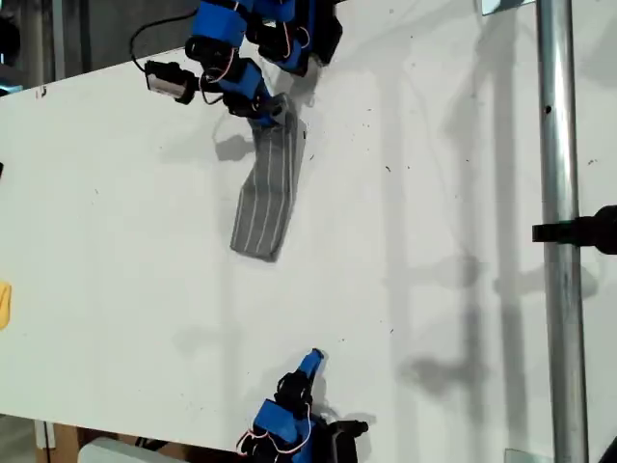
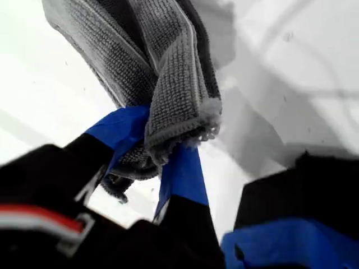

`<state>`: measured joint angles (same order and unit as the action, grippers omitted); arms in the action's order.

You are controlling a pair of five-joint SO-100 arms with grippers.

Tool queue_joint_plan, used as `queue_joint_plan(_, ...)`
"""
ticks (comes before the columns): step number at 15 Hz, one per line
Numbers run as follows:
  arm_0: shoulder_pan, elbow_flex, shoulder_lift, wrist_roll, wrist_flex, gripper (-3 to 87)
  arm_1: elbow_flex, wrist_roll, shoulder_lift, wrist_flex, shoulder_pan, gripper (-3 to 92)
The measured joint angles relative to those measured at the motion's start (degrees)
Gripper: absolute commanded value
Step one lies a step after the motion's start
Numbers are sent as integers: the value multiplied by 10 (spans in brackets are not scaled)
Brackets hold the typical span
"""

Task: Grasp corners of a towel and fold twice.

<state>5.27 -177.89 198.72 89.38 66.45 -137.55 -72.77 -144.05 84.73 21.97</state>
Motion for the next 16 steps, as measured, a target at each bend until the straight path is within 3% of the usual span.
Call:
queue_joint_plan(1,0,-2,0,-6,-6,-26,18,-2,19,-4,-10,-2)
queue_joint_plan(4,-17,-5,0,-22,-14,-26,211,24,276,-163,-24,-2)
queue_joint_plan(5,-22,-5,0,-22,-12,-25,301,37,388,-200,-27,54)
queue_joint_plan(6,-26,-5,0,-22,-4,-23,384,45,496,-238,-25,279)
queue_joint_plan(7,-26,-5,0,-19,8,-25,453,47,580,-252,-25,361)
queue_joint_plan(9,-28,-5,0,-8,44,-23,526,69,621,-298,-28,243)
queue_joint_plan(11,-50,-5,0,9,68,-1,530,83,619,-421,-36,231)
queue_joint_plan(13,-64,-5,0,19,70,1,467,86,538,-484,-37,240)
queue_joint_plan(14,-76,-5,0,19,70,1,421,86,488,-481,-35,200)
queue_joint_plan(15,-84,-5,0,19,70,1,362,86,436,-450,-31,39)
queue_joint_plan(16,-91,-5,0,15,70,1,290,86,378,-407,-29,18)
